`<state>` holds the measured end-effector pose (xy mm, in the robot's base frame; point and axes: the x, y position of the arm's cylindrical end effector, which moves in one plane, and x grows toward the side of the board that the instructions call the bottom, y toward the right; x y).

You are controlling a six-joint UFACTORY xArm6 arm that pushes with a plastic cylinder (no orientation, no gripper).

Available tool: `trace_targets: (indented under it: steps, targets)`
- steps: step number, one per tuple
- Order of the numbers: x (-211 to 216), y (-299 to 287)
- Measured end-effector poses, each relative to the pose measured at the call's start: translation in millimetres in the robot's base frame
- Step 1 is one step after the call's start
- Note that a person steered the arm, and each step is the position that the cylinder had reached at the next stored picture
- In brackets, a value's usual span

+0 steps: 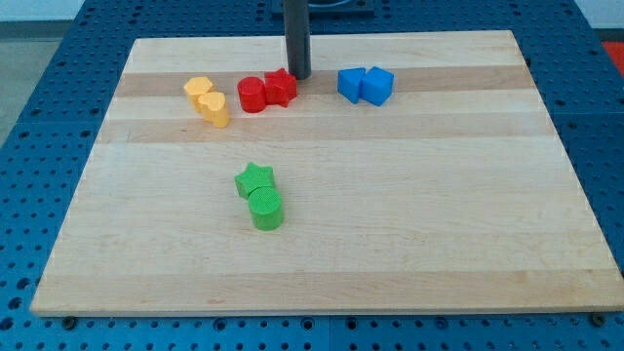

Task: Place the yellow heart to the bottom of the yellow hexagon

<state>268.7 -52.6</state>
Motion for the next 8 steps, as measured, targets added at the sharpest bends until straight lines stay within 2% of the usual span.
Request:
trace_targets:
  steps: [1,2,4,6,7,8]
  targets:
    - [-26.7,-84.3]
    - [-26.7,-103.0]
    - [-26.1,-183.4]
    - [-15.3,-183.4]
    - [-26.7,-162.0]
    - [-16.8,-142.0]
